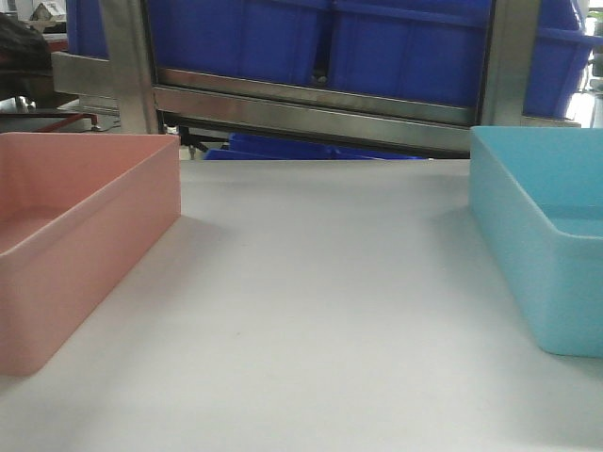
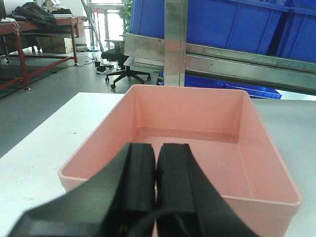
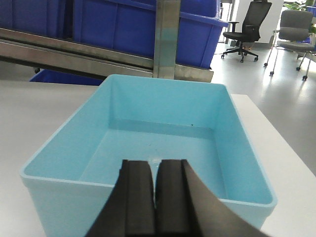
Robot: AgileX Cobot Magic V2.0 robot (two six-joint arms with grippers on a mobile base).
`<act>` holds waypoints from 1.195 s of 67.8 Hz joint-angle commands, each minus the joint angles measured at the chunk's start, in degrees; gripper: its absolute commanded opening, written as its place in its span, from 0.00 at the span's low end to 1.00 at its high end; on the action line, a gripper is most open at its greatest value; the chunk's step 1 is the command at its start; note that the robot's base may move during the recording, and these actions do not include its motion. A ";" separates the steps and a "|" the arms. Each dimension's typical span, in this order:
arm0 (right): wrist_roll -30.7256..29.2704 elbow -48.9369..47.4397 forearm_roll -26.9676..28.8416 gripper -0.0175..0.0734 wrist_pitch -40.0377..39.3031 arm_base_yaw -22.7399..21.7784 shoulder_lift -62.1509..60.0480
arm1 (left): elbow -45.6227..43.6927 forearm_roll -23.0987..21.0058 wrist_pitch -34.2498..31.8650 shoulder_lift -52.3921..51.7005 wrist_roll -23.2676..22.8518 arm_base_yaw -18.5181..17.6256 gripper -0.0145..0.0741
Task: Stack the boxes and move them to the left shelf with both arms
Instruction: 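Lower the left gripper onto the near wall of the pink bin and grip it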
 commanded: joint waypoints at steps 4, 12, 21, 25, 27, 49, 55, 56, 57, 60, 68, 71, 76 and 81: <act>-0.14 -1.06 -0.07 0.25 -5.12 -0.07 -1.19 | 1.68 -0.10 -4.38 -0.94 -0.17 0.04 0.16; -0.14 -1.06 -0.07 0.25 -5.12 -0.07 -1.19 | 1.68 -0.10 -4.38 -0.94 -0.17 0.04 0.16; -0.14 -1.06 -0.07 0.25 -5.12 -0.07 -1.19 | 1.68 -0.10 -4.38 -0.94 -0.17 0.04 0.16; -0.14 -1.06 -0.07 0.25 -5.12 -0.07 -1.19 | 1.68 -0.10 -4.38 -0.94 -0.17 0.04 0.16; -0.14 -1.06 -0.07 0.25 -5.12 -0.07 -1.19 | 1.68 -0.10 -4.46 -0.94 -0.17 0.04 0.16; -0.14 -1.06 -0.07 0.25 -5.20 -0.07 -1.20 | -7.26 -2.32 -6.51 2.56 -0.49 0.04 0.16; -0.14 -1.06 -0.07 0.25 -5.20 -0.07 -1.20 | -15.55 -0.69 0.67 7.70 -0.49 0.04 0.17; -0.14 -1.06 -0.07 0.25 -5.20 -0.07 -1.20 | -16.80 -0.47 1.83 9.16 -0.49 0.04 0.17; -0.14 -1.06 -0.07 0.25 -5.20 -0.07 -1.20 | -18.68 -0.19 2.61 10.19 -0.49 0.04 0.17; -0.14 -1.06 -0.07 0.25 -5.13 -0.07 -1.20 | -23.21 -0.18 5.46 14.05 -0.49 0.04 0.17; -0.14 -1.06 -0.07 0.25 -5.13 -0.07 -1.20 | -35.46 -0.18 15.65 25.85 -0.49 0.04 0.24; -0.14 -1.06 -0.07 0.25 -5.13 -0.07 -1.20 | -40.23 -0.18 19.33 29.71 -0.49 0.04 0.30; -0.14 -1.06 -0.07 0.25 -5.13 -0.07 -1.20 | -47.40 -0.18 26.41 37.33 -0.49 0.04 0.43; -0.14 -1.06 -0.07 0.25 -5.13 -0.07 -1.20 | -54.58 -0.06 32.11 44.01 -0.49 0.04 0.55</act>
